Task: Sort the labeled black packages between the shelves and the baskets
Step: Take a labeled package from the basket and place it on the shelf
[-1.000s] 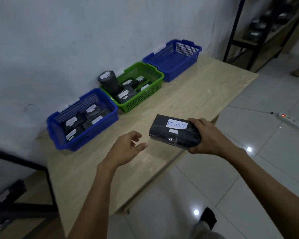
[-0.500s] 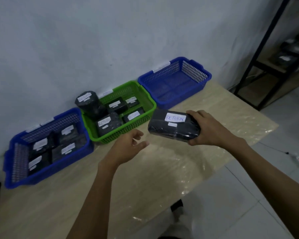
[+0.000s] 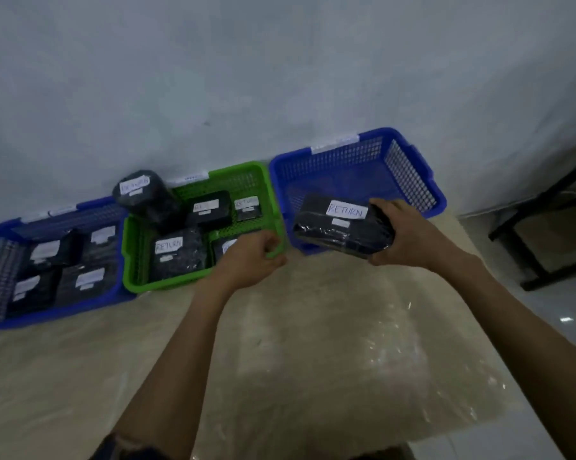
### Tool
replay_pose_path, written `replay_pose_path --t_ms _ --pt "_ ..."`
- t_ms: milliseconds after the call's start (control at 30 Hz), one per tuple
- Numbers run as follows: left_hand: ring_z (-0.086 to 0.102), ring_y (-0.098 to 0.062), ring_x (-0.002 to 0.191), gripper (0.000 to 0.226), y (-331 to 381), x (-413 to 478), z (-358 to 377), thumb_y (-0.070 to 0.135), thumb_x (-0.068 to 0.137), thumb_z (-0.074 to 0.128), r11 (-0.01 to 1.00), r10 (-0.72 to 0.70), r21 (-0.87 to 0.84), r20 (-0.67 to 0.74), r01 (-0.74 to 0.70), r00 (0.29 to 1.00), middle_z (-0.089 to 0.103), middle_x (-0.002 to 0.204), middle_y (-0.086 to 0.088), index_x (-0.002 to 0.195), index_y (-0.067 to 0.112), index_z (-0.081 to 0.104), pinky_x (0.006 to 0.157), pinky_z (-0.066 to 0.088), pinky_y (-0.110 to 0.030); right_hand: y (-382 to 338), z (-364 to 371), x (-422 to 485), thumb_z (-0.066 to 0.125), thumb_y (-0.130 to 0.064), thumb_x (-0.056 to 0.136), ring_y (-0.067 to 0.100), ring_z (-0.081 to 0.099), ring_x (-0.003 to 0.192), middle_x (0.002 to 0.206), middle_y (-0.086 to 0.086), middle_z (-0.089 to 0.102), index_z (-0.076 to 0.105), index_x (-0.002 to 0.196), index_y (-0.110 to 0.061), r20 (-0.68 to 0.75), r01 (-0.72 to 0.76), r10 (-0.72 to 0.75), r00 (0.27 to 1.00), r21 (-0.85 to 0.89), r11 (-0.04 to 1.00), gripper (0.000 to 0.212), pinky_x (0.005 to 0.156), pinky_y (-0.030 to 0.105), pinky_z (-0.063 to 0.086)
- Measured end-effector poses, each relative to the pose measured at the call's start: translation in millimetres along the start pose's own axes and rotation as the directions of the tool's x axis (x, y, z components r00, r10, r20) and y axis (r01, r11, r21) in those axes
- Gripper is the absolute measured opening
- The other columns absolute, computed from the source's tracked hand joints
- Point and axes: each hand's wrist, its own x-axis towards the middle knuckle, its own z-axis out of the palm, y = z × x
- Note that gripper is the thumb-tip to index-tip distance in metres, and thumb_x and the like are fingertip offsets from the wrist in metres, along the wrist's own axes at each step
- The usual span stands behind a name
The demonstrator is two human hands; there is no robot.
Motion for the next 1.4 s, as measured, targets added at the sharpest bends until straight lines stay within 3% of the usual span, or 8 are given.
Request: replay_pose_path --t_ms 100,267,533,667,767,867,1033,1400 --pt "0.059 -0.021 0.102 0.035 16 21 21 0.035 0.084 0.071 0.996 -0.055 -0.075 -0.122 0.046 0.991 0.063 0.109 -0.004 0.111 0.014 0.062 0.08 0.046 -0.03 30 -6 40 0.086 -0.038 0.056 0.028 0.043 0.122 0.135 0.011 0.04 0.023 0.147 -0.017 0.071 0.049 -0.049 0.996 0.007 0.999 0.113 0.1 0.04 0.043" --pt "0.039 -0.029 0.13 0.069 27 70 62 0.041 0.084 0.068 0.98 -0.197 -0.121 -0.414 0.161 0.889 0.043 0.14 -0.014 0.14 0.011 0.041 0.103 0.038 -0.04 68 -5 102 0.086 -0.036 0.057 0.029 0.041 0.122 0.136 0.012 0.038 0.023 0.147 -0.017 0.172 0.124 -0.118 0.978 -0.023 0.992 0.112 0.098 0.038 0.042" --pt "0.007 -0.033 0.147 0.077 16 130 77 0.025 0.096 0.052 0.942 -0.33 -0.092 -0.414 0.322 0.848 -0.003 0.161 -0.015 0.154 0.015 0.003 0.115 0.027 -0.047 81 19 201 0.086 -0.028 0.062 0.032 0.031 0.131 0.146 0.013 0.023 0.016 0.15 -0.016 0.3 0.182 -0.176 0.938 0.007 0.983 0.113 0.107 0.038 0.034" --pt "0.04 -0.033 0.132 0.07 9 133 80 0.02 0.099 0.042 0.936 -0.351 -0.149 -0.388 0.318 0.852 0.004 0.162 -0.007 0.153 0.023 -0.002 0.083 0.048 -0.042 81 38 230 0.082 -0.028 0.069 0.032 0.012 0.143 0.157 0.013 0.002 0.01 0.152 -0.021 0.351 0.193 -0.19 0.917 0.028 0.981 0.11 0.115 0.044 0.023" --pt "0.057 -0.031 0.1 0.07 11 133 80 0.019 0.1 0.04 0.934 -0.358 -0.17 -0.397 0.315 0.845 0.014 0.159 -0.008 0.153 0.025 -0.004 0.065 0.046 -0.034 80 54 233 0.078 -0.027 0.074 0.038 0.003 0.145 0.158 0.016 -0.003 0.022 0.149 -0.026 0.215 0.222 -0.197 0.956 -0.097 0.97 0.093 0.112 0.064 0.015" --pt "0.051 -0.022 0.072 0.075 7 135 81 0.016 0.098 0.041 0.943 -0.331 -0.182 -0.427 0.279 0.842 0.023 0.156 -0.011 0.152 0.027 -0.011 0.049 0.033 -0.025 73 72 221 0.07 -0.022 0.082 0.041 0.016 0.142 0.157 0.017 0.012 0.042 0.141 -0.022 0.017 0.192 -0.192 0.981 -0.094 0.977 0.066 0.105 0.062 0.032" --pt "0.048 -0.021 0.07 0.072 6 135 80 0.017 0.098 0.041 0.948 -0.318 -0.13 -0.41 0.29 0.855 0.023 0.155 -0.011 0.153 0.023 -0.005 0.054 0.038 -0.03 62 87 226 0.061 -0.012 0.088 0.045 0.015 0.141 0.153 0.019 0.025 0.049 0.137 -0.014 -0.042 0.198 -0.199 0.979 -0.027 0.98 0.05 0.104 0.059 0.035" --pt "0.047 -0.02 0.072 0.072 4 136 82 0.018 0.098 0.041 0.955 -0.295 -0.09 -0.427 0.284 0.855 0.026 0.152 -0.011 0.153 0.021 -0.006 0.055 0.037 -0.031 51 91 227 0.064 -0.033 0.088 0.043 0.012 0.142 0.156 0.015 0.019 0.042 0.141 -0.019 -0.027 0.094 -0.098 0.995 -0.104 0.99 0.059 0.1 0.06 0.038"
